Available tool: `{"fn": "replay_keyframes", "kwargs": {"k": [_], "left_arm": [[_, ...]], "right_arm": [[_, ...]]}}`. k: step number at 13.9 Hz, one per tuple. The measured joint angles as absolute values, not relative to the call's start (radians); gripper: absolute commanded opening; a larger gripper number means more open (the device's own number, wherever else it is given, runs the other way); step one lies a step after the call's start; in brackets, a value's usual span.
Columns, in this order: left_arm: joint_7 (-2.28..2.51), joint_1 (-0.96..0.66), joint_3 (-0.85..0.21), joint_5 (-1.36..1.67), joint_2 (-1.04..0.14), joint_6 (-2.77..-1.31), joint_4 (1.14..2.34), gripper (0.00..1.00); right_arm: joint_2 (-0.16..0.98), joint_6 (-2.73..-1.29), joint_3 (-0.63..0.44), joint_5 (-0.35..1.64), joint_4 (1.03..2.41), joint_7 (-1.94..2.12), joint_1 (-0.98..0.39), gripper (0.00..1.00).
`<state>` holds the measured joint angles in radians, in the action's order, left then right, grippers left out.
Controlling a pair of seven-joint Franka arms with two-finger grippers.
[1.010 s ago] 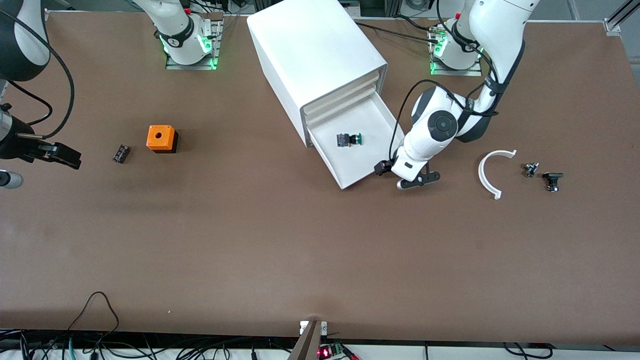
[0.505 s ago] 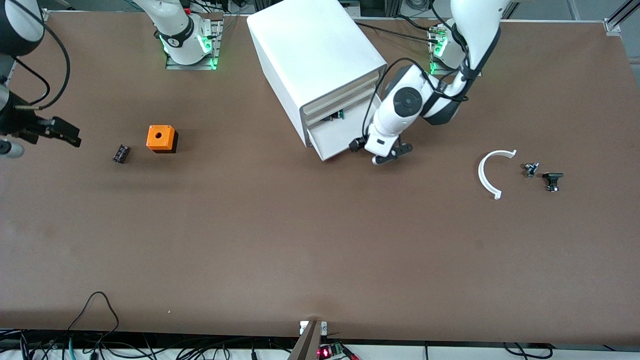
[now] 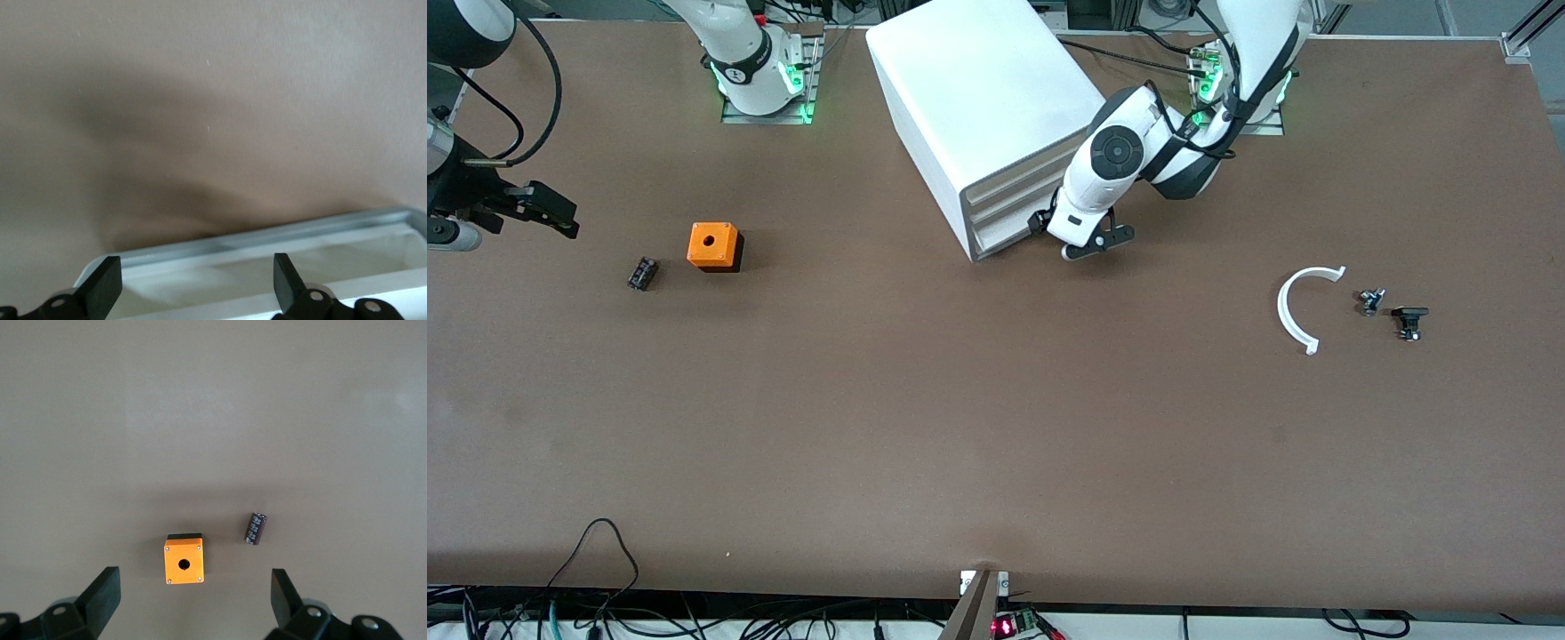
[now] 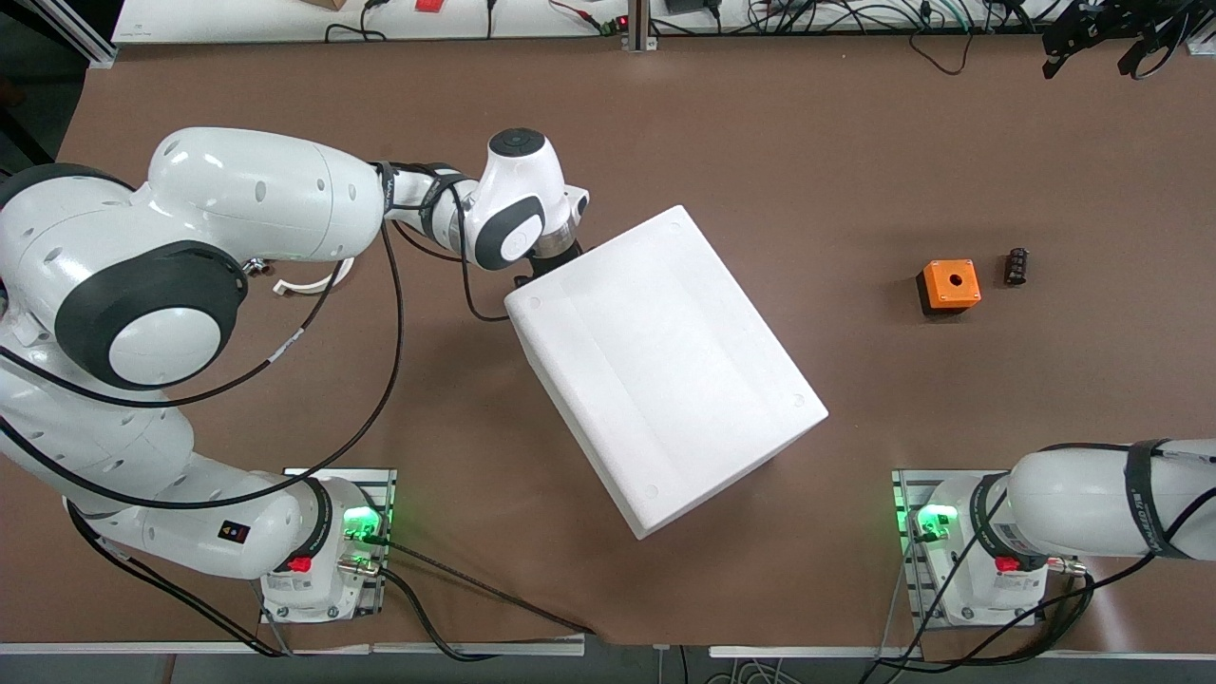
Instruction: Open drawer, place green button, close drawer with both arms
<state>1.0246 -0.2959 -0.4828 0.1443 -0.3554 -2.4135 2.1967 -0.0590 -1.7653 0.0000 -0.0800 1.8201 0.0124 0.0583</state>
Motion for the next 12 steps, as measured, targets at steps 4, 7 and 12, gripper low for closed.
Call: {"fn": "replay_keyframes", "kwargs": {"k": [4, 7, 12], "left_arm": [[1.026, -0.293, -0.494, 0.144, -0.353, -2.408, 2.197, 1.0], [1.027, -0.229, -0.49, 0.145, -0.317, -2.413, 2.182, 1.0], [0.982, 0.051, -0.483, 0.145, -0.213, -2.374, 2.062, 1.0]], "right_arm": [[-0.059, -1.773, 0.0, -0.079, 1.82, 0.012, 0.058, 1.0], [-0.059, -1.774, 0.001, -0.077, 1.813, 0.012, 0.057, 1.0], [-0.058, -1.773, 0.001, -0.077, 1.812, 0.012, 0.056, 1.0]]}}
